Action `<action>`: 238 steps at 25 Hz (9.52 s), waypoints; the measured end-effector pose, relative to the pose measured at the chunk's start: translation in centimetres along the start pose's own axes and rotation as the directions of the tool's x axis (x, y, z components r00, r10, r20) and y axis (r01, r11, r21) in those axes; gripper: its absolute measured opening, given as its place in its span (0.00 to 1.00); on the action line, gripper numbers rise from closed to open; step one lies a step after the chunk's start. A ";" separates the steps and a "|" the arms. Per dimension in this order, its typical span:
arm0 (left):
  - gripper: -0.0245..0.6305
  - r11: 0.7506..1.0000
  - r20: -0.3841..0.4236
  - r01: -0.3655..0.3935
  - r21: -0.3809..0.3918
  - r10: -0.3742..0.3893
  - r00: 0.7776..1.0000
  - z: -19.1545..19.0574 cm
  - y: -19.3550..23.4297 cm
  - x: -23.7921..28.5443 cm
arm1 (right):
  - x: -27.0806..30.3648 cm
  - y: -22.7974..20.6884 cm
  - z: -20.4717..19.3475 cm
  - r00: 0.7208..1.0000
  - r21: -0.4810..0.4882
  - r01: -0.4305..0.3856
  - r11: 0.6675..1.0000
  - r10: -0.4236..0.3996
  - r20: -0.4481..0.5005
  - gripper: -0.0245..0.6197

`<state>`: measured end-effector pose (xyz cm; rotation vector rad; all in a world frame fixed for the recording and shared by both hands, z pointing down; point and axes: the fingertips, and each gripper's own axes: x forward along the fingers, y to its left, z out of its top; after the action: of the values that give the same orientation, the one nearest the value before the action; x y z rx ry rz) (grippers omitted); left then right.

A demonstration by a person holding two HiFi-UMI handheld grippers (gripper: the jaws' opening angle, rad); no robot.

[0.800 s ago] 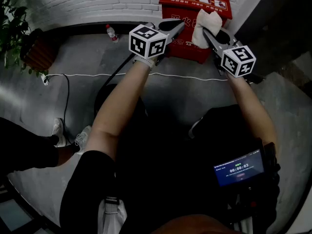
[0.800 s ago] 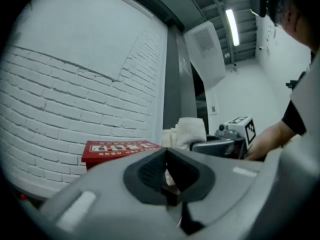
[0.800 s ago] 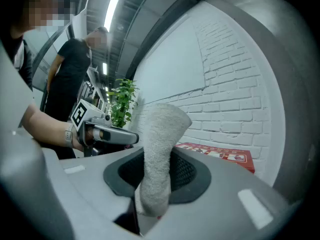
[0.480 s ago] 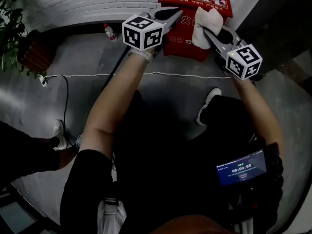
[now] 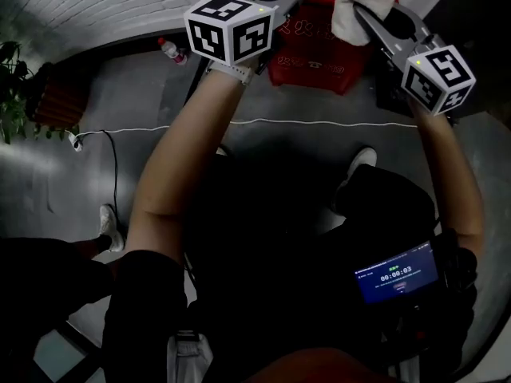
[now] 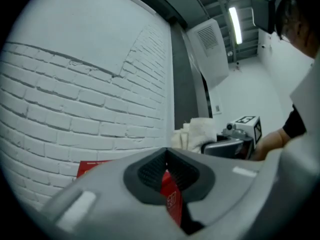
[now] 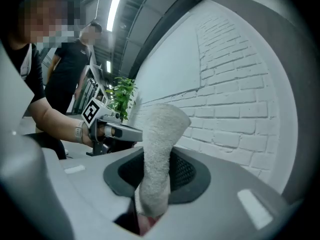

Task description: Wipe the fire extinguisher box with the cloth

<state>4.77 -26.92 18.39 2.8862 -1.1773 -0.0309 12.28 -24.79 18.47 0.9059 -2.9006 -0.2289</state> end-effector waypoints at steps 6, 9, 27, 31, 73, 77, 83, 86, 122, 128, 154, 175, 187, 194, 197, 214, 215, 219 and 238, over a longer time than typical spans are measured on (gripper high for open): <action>0.04 0.999 -0.011 -0.019 0.037 0.019 1.000 2.2 3.1 4.0 | 1.8 -7.5 2.6 0.996 -0.108 0.070 0.992 -0.075 -0.046 0.20; 0.04 0.998 -0.021 -0.031 0.053 0.032 0.999 2.4 4.6 5.4 | 3.3 -10.2 2.1 0.990 -0.160 0.074 0.984 -0.092 -0.109 0.20; 0.04 1.000 -0.016 0.011 0.012 -0.011 1.000 -0.1 7.6 10.0 | 11.6 -21.5 -9.8 0.688 -0.605 -0.307 0.735 -0.268 -0.674 0.20; 0.04 1.000 -0.020 0.021 0.017 -0.021 1.000 -0.1 7.0 9.6 | 12.0 -20.4 -12.4 0.598 -0.542 -0.422 0.726 -0.227 -0.769 0.19; 0.04 0.997 -0.022 -0.069 -0.040 0.068 0.997 -1.6 8.7 1.6 | 10.9 -9.5 -5.3 0.638 -0.470 -0.453 0.758 -0.092 -0.764 0.19; 0.04 0.993 -0.017 -0.106 -0.041 0.106 0.994 -1.3 10.9 1.6 | 15.5 -12.0 -5.1 0.661 -0.525 -0.419 0.741 -0.148 -0.736 0.19; 0.04 0.988 -0.046 -0.151 0.035 0.153 0.987 -1.2 12.4 1.5 | 20.2 -14.7 -6.7 0.638 -0.570 -0.408 0.714 -0.223 -0.737 0.19; 0.04 0.983 -0.066 -0.165 0.083 0.170 0.983 -1.8 12.9 1.7 | 21.4 -15.4 -8.7 0.595 -0.561 -0.442 0.700 -0.239 -0.768 0.19; 0.04 0.970 -0.112 -0.209 0.127 0.224 0.968 -3.2 13.8 -3.8 | 13.9 0.2 -7.1 0.578 -0.423 -0.572 0.702 -0.021 -0.816 0.19; 0.04 0.963 -0.090 -0.262 0.064 0.267 0.960 -3.6 16.5 -3.3 | 20.2 -4.5 -4.0 0.687 -0.564 -0.426 0.707 -0.153 -0.710 0.19; 0.04 0.955 -0.074 -0.297 0.021 0.298 0.952 -5.7 21.6 -2.9 | 29.5 -7.4 -9.7 0.606 -0.653 -0.442 0.615 -0.332 -0.723 0.18; 0.04 0.948 -0.102 -0.305 0.094 0.314 0.944 -4.8 17.7 -7.2 | 22.1 5.1 -9.8 0.552 -0.526 -0.623 0.579 -0.151 -0.820 0.18; 0.04 0.933 -0.120 -0.339 0.121 0.353 0.928 -4.3 15.6 -9.1 | 19.0 9.5 -9.8 0.590 -0.508 -0.640 0.577 -0.055 -0.806 0.19; 0.04 0.929 -0.067 -0.361 0.079 0.366 0.928 -2.8 13.7 -9.6 | 18.1 8.9 -4.9 0.874 -0.633 -0.314 0.708 -0.046 -0.484 0.19; 0.04 0.919 -0.042 -0.387 0.078 0.391 0.920 -2.0 13.8 -10.9 | 16.4 7.8 -1.0 0.942 -0.541 -0.160 0.826 -0.036 -0.333 0.20; 0.04 0.925 0.207 -0.353 0.140 0.322 0.924 6.4 7.5 -12.7 | 9.5 6.3 7.0 0.988 -0.230 0.152 0.961 -0.154 0.011 0.20; 0.04 0.928 0.189 -0.348 0.133 0.321 0.928 4.9 7.4 -12.3 | 9.8 6.9 5.6 0.987 -0.266 0.148 0.953 -0.160 -0.022 0.20; 0.04 0.944 0.092 -0.324 0.056 0.319 0.943 -1.0 7.8 -11.5 | 11.1 8.5 0.0 0.977 -0.349 0.085 0.933 -0.147 -0.156 0.20; 0.04 0.946 -0.078 -0.323 -0.033 0.319 0.944 -15.6 11.2 -8.2 | 19.0 9.3 -15.2 0.980 0.097 0.051 0.994 -0.031 -0.195 0.20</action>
<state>-8.47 -28.99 34.34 2.5953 -1.5926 0.0514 -6.45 -29.81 35.85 0.9465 -2.7372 0.0042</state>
